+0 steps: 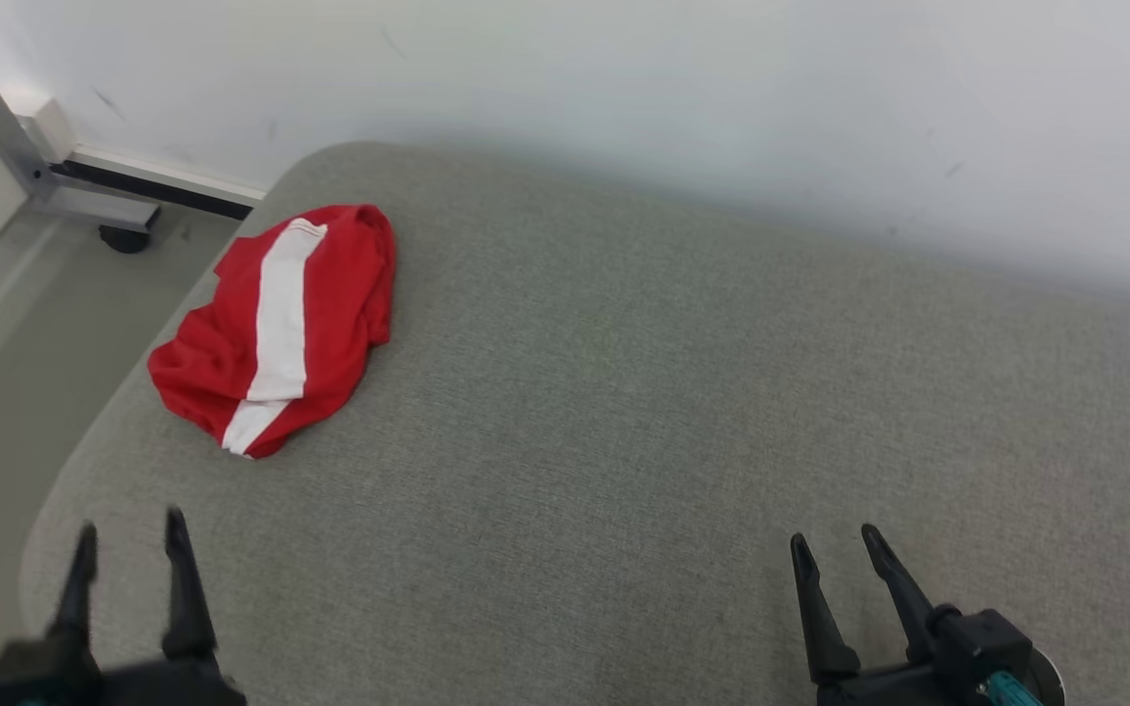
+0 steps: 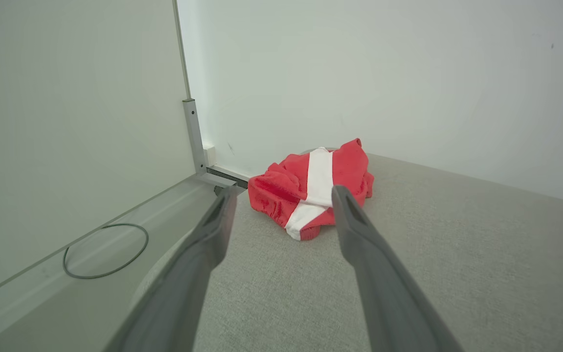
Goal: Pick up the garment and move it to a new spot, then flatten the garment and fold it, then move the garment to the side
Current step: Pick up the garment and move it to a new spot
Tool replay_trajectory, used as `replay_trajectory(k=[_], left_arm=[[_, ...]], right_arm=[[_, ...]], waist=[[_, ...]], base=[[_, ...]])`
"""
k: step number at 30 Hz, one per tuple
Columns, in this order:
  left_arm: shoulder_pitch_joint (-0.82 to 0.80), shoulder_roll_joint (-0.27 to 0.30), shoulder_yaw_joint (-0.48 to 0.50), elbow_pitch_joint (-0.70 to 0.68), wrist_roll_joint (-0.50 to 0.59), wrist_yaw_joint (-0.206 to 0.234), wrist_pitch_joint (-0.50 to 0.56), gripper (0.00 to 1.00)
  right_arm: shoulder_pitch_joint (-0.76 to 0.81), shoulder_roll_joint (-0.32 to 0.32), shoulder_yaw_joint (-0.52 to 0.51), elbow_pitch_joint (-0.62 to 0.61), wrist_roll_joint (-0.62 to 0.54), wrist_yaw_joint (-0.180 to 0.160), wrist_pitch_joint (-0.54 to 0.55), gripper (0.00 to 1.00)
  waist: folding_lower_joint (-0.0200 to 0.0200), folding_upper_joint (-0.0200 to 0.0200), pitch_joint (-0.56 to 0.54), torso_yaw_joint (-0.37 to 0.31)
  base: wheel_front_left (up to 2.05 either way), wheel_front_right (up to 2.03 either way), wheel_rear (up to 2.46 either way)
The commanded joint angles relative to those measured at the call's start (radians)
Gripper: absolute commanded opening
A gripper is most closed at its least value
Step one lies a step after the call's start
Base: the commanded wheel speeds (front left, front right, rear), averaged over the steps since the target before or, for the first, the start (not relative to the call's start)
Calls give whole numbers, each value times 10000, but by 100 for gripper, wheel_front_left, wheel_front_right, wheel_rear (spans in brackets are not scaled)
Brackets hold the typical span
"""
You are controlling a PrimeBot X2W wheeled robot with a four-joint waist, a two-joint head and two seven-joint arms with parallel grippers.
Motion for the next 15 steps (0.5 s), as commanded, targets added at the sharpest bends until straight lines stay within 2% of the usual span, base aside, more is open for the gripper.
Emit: replay_trajectory(k=[1,7,15], left_arm=[[-455,162,116,94,121,-74,-17,100],[-2283,780,490,896,-15,-324,-17,100],[-4815,1809,804,2626,-703,-576,-5,100]], right_arm=[[-166,14,34,-58,-94,-27,-10,100],[-644,11,121,-162,-243,-27,-11,100],[-1372,11,294,-418,-295,-27,-10,100]], waist=[[0,0,242,-202],[0,0,873,-690],[0,0,1912,-1575]], base=[[0,0,0],[0,0,0],[0,0,0]])
